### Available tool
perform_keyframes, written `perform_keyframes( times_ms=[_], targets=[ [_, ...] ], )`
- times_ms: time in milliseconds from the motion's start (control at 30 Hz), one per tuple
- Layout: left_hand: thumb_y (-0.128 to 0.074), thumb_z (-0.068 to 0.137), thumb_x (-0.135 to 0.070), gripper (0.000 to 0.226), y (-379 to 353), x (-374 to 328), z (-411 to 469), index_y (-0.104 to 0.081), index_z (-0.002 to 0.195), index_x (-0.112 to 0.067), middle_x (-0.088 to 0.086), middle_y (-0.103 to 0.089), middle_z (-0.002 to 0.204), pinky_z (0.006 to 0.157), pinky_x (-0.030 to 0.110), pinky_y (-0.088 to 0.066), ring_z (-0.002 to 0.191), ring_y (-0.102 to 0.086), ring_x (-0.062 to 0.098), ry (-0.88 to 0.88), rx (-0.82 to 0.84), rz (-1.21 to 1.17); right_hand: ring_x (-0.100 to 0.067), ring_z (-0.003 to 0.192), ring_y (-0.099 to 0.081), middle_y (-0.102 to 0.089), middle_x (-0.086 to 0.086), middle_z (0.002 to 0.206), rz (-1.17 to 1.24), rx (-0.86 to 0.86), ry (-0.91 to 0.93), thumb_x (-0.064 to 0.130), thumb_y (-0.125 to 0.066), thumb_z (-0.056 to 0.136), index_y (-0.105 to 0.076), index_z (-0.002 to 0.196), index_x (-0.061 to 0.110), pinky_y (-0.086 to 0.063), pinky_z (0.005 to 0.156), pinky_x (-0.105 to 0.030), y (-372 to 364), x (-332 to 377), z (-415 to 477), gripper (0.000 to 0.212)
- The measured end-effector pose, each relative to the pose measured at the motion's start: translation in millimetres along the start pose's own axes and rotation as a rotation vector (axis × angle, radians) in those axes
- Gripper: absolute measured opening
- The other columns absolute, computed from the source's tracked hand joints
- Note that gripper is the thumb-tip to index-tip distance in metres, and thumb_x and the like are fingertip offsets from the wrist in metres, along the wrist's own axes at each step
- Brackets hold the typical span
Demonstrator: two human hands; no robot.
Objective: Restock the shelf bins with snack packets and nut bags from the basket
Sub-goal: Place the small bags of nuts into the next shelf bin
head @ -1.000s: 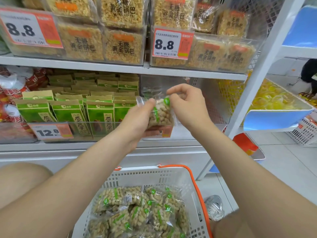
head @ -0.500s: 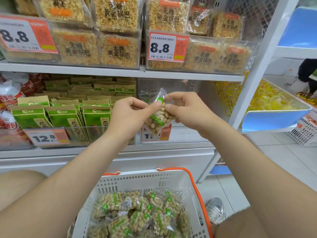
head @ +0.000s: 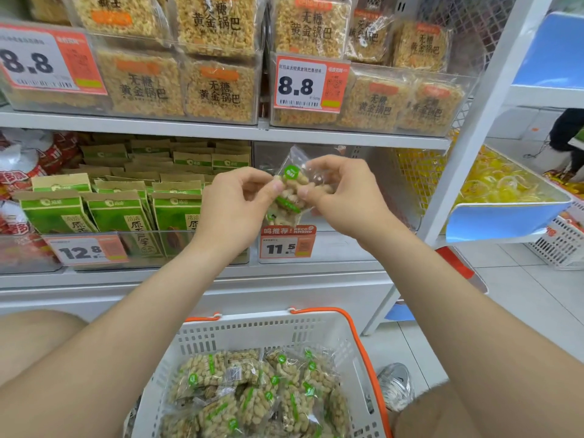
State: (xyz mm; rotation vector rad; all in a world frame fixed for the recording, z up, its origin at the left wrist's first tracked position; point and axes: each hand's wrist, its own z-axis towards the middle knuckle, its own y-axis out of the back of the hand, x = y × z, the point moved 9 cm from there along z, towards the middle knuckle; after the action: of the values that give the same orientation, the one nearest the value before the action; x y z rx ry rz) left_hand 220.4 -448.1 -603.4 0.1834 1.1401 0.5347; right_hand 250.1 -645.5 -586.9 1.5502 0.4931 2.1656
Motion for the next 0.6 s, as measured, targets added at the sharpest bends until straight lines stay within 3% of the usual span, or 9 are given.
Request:
perform_keyframes(
  times_ms=[100, 200, 333, 433, 500, 600],
  targets=[
    [-0.068, 0.099, -0.028, 0.024, 1.1, -5.0, -0.7, -0.070, 0.122, -0.031, -0.005, -0.068, 0.117, 0.098, 0.047, -0.049, 0.113, -0.061, 0.025, -0.102, -0.007, 0.458, 0.000, 0.081, -0.064, -0.071, 0.010, 0.102, -0.232, -0.117, 0.183, 0.014, -0.078, 0.090, -0.073, 0.116, 0.026, -0.047, 0.083, -0.006, 11.5, 15.1, 2.3, 0.029],
    [-0.065, 0.098, -0.015, 0.032, -8.4, 1.0, -5.7, -0.070, 0.123, -0.033, 0.002, -0.064, 0.125, 0.095, 0.047, -0.041, 0.119, -0.052, 0.034, -0.089, 0.108, 0.752, -0.007, 0.088, -0.060, -0.071, 0.006, 0.109, -0.382, -0.043, 0.221, 0.011, -0.073, 0.093, -0.072, 0.118, 0.023, -0.047, 0.086, -0.017, -3.4, 9.6, 5.7, 0.028],
    [-0.067, 0.094, -0.008, 0.035, -17.1, 15.8, -9.2, -0.075, 0.119, -0.032, 0.001, -0.072, 0.121, 0.096, 0.045, -0.048, 0.116, -0.063, 0.031, -0.060, 0.205, 0.849, -0.020, 0.103, -0.066, -0.074, -0.002, 0.115, -0.522, 0.191, 0.112, 0.010, -0.068, 0.095, -0.076, 0.118, 0.022, -0.050, 0.092, -0.028, -47.3, -18.8, 11.0, 0.027],
    [-0.067, 0.092, -0.007, 0.032, -21.0, 22.6, -10.5, -0.076, 0.113, -0.029, -0.001, -0.075, 0.112, 0.089, 0.042, -0.052, 0.108, -0.067, 0.029, -0.033, 0.245, 0.853, -0.011, 0.079, -0.062, -0.073, 0.007, 0.089, -0.493, 0.281, 0.044, 0.005, -0.054, 0.097, -0.080, 0.110, 0.019, -0.052, 0.082, -0.026, -65.0, -29.8, 12.4, 0.033],
    [-0.066, 0.091, -0.006, 0.031, -23.4, 25.5, -10.0, -0.077, 0.109, -0.028, 0.000, -0.076, 0.107, 0.085, 0.042, -0.054, 0.103, -0.069, 0.030, -0.032, 0.268, 0.845, 0.000, 0.062, -0.046, -0.056, 0.019, 0.066, -0.472, 0.276, 0.016, 0.002, -0.049, 0.094, -0.082, 0.104, 0.017, -0.046, 0.074, -0.022, -66.0, -33.0, 16.6, 0.038],
    [-0.064, 0.090, -0.005, 0.030, -26.1, 27.7, -9.7, -0.077, 0.105, -0.027, 0.001, -0.075, 0.104, 0.080, 0.040, -0.053, 0.100, -0.069, 0.031, -0.035, 0.287, 0.843, -0.001, 0.057, -0.046, -0.051, 0.014, 0.064, -0.435, 0.241, -0.024, 0.005, -0.050, 0.095, -0.082, 0.101, 0.020, -0.042, 0.060, -0.017, -64.4, -37.7, 22.9, 0.036]
  ],
)
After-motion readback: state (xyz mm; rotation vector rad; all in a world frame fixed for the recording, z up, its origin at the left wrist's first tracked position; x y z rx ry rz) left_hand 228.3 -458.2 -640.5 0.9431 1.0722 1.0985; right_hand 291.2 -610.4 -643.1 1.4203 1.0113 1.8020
